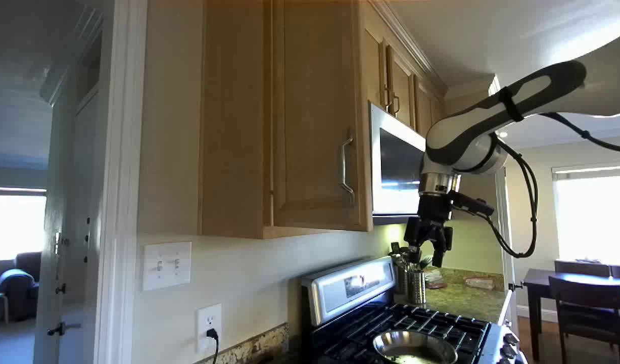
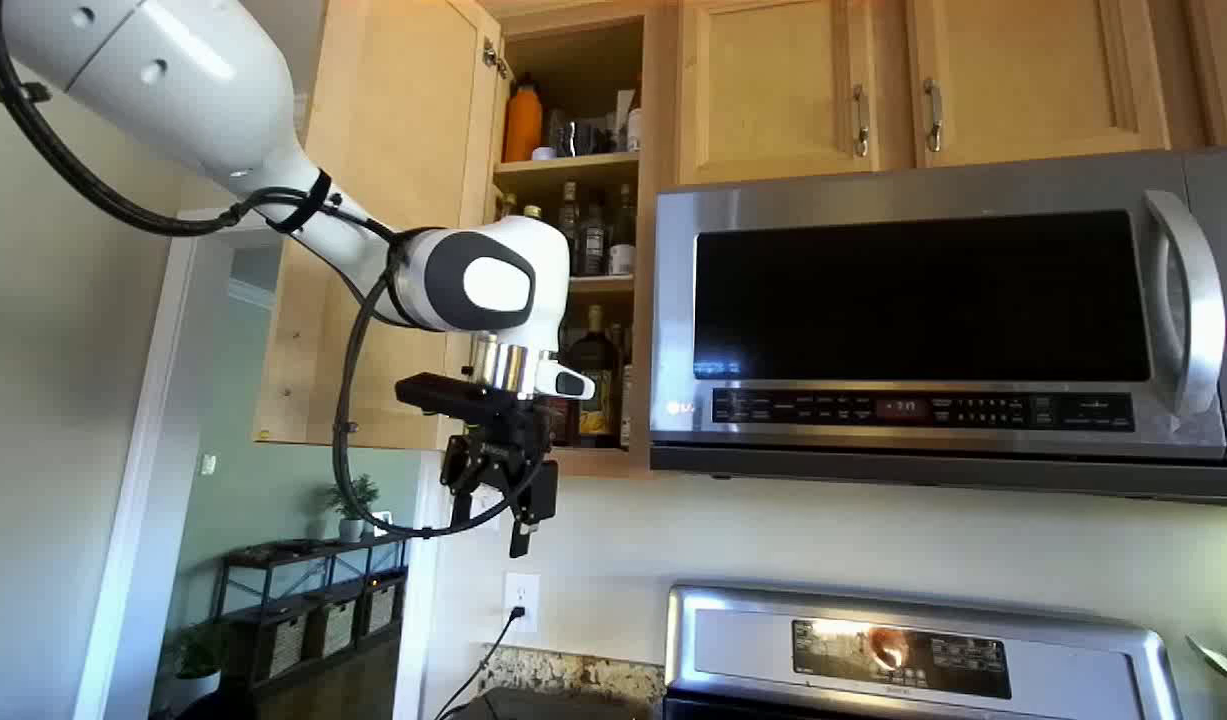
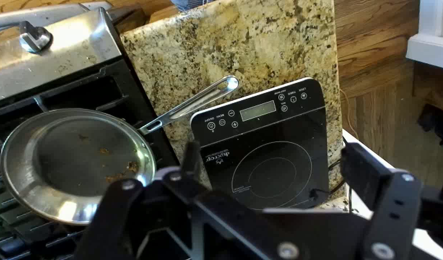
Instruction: Close the cabinet door.
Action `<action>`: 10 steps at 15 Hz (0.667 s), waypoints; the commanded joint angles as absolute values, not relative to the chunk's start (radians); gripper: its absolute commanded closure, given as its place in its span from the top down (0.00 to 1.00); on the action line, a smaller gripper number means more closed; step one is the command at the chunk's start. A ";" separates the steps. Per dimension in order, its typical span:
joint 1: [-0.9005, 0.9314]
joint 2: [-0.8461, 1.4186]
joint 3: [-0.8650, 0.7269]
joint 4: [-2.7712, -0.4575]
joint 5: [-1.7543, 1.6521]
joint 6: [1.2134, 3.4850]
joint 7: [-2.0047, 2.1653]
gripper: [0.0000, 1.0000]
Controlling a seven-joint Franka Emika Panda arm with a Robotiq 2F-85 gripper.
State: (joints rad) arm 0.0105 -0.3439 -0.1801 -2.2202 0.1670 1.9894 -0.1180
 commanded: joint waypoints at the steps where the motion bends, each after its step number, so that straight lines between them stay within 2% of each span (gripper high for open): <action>1: -0.015 -0.342 -0.158 -2.218 0.176 1.986 -0.125 1.00; 10: -0.016 -0.374 -0.144 -2.247 0.156 2.005 -0.139 1.00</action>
